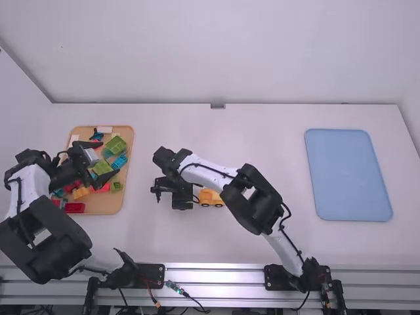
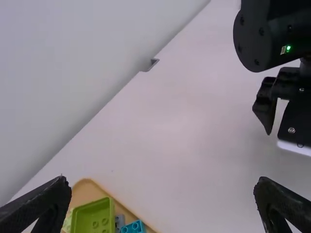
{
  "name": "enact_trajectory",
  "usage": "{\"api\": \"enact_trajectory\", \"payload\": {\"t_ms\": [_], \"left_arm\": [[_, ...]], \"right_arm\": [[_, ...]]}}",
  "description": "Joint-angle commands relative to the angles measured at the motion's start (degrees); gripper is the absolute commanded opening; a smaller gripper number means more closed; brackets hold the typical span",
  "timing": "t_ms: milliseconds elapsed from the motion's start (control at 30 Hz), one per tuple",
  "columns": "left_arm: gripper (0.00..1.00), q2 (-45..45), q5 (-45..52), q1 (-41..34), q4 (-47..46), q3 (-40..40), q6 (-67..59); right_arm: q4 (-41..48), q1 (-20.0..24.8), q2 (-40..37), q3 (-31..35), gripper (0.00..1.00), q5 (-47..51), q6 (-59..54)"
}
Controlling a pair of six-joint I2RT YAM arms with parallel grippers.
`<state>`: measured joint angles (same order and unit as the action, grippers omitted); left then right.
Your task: Assemble lego blocks to make yellow taxi
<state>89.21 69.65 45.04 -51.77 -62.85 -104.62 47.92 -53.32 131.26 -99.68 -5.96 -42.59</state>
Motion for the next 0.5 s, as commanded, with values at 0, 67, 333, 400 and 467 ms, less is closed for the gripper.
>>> {"api": "enact_trajectory", "payload": {"t_ms": [0,67,333,400,467], "left_arm": [[0.99,0.4,5.5,-0.4,-1.9,-0.5,-0.5],[0.99,0.4,6.1,-0.4,-3.9,-0.5,-0.5],[0.99,0.4,15.6,-3.5,-13.2,-0.5,-0.6],[0.99,0.4,18.9,-3.6,-13.6,-0.5,0.2],[0.99,0.4,19.3,-3.7,-14.4,-0.5,2.6]], "right_arm": [[0.8,1.1,-1.6,-1.3,0.99,0.4,-0.7],[0.3,2.1,-4.2,-1.3,0.99,-0.9,-0.7],[1.0,5.9,-14.7,-1.2,0.99,2.4,1.6],[0.6,7.6,-16.9,-0.5,0.99,8.2,6.1],[-0.5,9.3,-19.1,1.6,0.99,12.3,9.7]]}}
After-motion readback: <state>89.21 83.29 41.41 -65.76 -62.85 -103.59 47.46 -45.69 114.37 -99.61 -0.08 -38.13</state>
